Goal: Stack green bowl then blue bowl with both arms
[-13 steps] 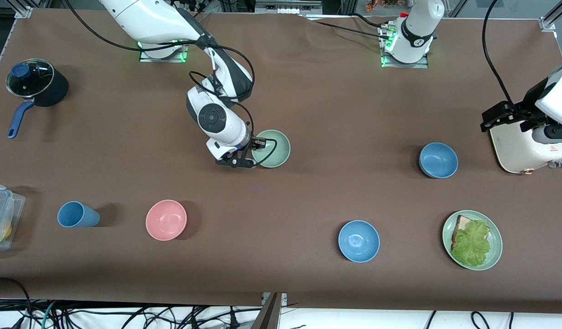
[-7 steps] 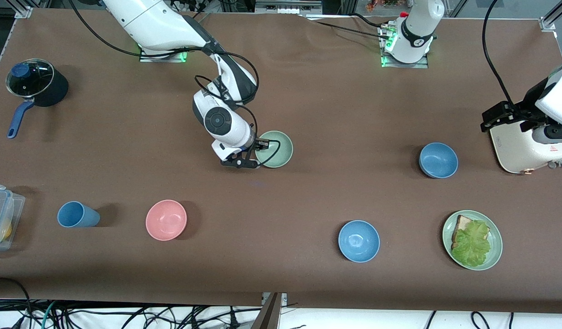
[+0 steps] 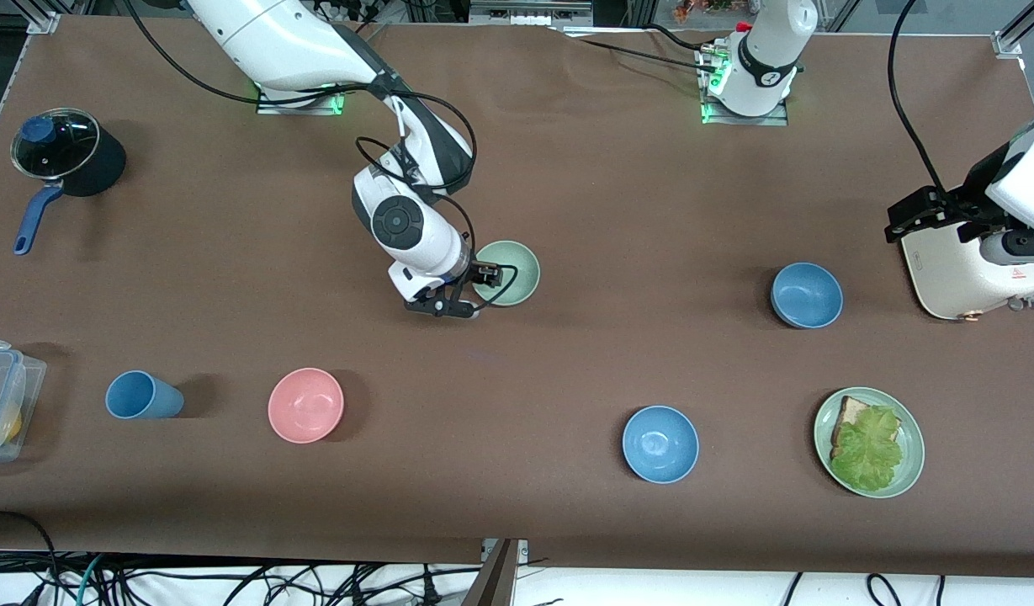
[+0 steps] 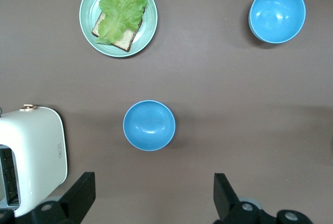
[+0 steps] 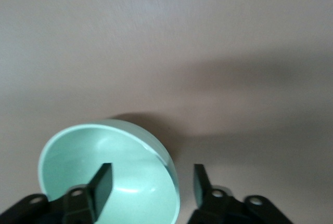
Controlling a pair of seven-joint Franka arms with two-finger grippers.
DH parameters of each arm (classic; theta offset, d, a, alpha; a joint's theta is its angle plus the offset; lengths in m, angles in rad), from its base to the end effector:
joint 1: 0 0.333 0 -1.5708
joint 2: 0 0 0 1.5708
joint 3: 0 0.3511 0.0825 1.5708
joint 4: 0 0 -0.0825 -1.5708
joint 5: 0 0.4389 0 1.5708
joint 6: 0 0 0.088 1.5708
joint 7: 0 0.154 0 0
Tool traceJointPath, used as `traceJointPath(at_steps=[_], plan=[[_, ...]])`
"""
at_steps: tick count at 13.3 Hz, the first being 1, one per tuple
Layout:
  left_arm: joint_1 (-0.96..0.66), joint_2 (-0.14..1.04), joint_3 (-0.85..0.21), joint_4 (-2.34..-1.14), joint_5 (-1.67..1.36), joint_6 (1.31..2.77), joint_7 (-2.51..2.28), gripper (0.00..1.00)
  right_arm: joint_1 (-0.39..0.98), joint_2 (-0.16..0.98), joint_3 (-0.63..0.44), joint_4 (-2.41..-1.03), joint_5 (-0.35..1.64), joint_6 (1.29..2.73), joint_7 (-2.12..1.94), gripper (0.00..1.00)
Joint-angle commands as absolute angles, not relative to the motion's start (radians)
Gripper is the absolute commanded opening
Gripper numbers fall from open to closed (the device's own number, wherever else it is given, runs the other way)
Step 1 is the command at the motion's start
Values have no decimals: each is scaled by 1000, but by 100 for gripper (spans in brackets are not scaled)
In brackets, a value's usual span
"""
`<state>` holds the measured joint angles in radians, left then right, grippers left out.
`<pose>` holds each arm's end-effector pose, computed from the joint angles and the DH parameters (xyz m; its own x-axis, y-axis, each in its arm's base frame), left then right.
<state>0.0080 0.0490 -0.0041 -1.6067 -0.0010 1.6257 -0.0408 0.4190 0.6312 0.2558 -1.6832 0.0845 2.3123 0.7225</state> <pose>0.6272 0.0024 0.5681 0.9985 0.0447 -0.0300 0.0448 -0.9990 0.0000 0.5862 0.4570 0.1913 0.9806 -0.1402 -0.1372 -0.1617 -0.9737 -0.1604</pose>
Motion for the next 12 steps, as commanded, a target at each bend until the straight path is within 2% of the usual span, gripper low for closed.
traceJointPath(at_steps=[1, 3, 8, 12], plan=[[14, 60, -3, -1582, -9, 1605, -35, 100, 414, 582, 204, -1585, 14, 2122, 663, 100], [11, 60, -6, -1582, -9, 1605, -37, 100, 410, 525, 117, -1548, 3, 2002, 477, 100], [12, 60, -3, -1582, -9, 1603, -35, 100, 408, 382, -191, -1548, 20, 1853, 51, 100], [12, 60, -3, -1582, -9, 1603, -35, 100, 405, 330, -299, -1548, 23, 1792, -1, 100]])
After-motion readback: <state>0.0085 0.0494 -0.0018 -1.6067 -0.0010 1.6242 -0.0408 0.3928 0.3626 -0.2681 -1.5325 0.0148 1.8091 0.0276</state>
